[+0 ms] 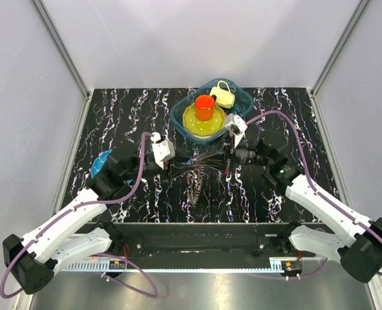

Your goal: Remove the keys from the keyring

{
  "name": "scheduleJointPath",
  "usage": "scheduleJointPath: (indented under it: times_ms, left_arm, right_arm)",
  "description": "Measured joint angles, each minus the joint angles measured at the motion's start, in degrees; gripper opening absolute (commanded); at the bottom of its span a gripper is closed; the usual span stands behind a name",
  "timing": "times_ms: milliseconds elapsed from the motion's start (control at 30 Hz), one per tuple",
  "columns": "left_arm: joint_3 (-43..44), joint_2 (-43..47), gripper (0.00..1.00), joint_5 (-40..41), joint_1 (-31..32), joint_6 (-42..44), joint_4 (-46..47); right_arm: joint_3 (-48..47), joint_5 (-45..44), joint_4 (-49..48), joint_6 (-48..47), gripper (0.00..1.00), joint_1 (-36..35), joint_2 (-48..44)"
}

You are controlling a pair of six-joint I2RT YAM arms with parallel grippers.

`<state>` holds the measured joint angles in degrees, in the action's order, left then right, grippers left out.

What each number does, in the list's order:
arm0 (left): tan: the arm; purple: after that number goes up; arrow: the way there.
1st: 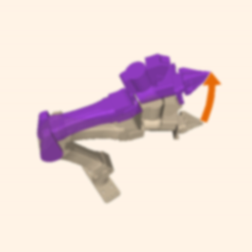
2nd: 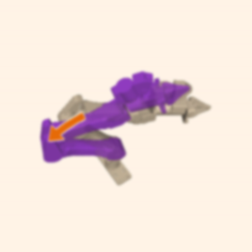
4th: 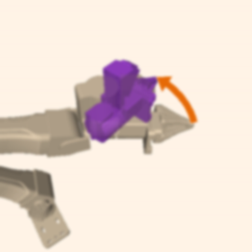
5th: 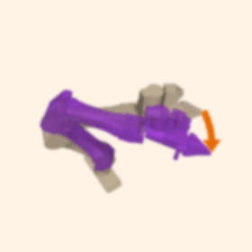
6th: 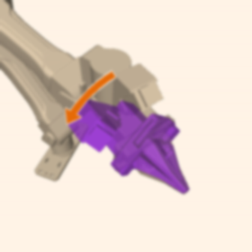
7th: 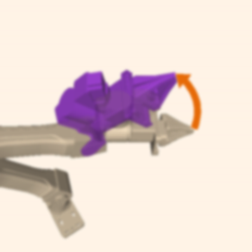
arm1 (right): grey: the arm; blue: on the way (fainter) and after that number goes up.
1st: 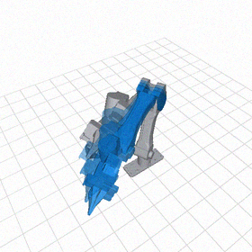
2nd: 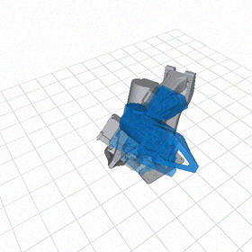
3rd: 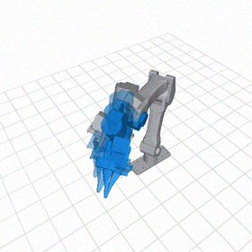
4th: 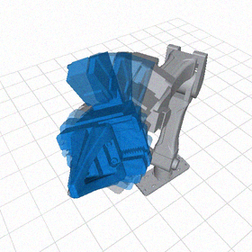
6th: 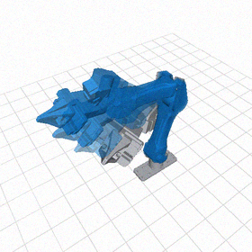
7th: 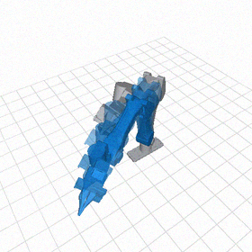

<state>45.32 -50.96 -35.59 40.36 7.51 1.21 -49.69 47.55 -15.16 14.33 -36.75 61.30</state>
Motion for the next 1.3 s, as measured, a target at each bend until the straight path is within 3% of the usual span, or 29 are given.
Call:
scheduleJointPath:
  times_ms: [767,1300]
  left_arm:
    - [-0.09,-1.73,0.0,3.89,0.0,-6.32,0.37]
    - [-1.75,-3.61,0.0,3.96,0.11,-13.07,6.4]
  right_arm:
    - [8.87,-9.27,-17.9,7.48,0.0,0.0,-1.38]
    - [13.6,-11.65,-29.24,12.39,0.0,0.0,-1.38]
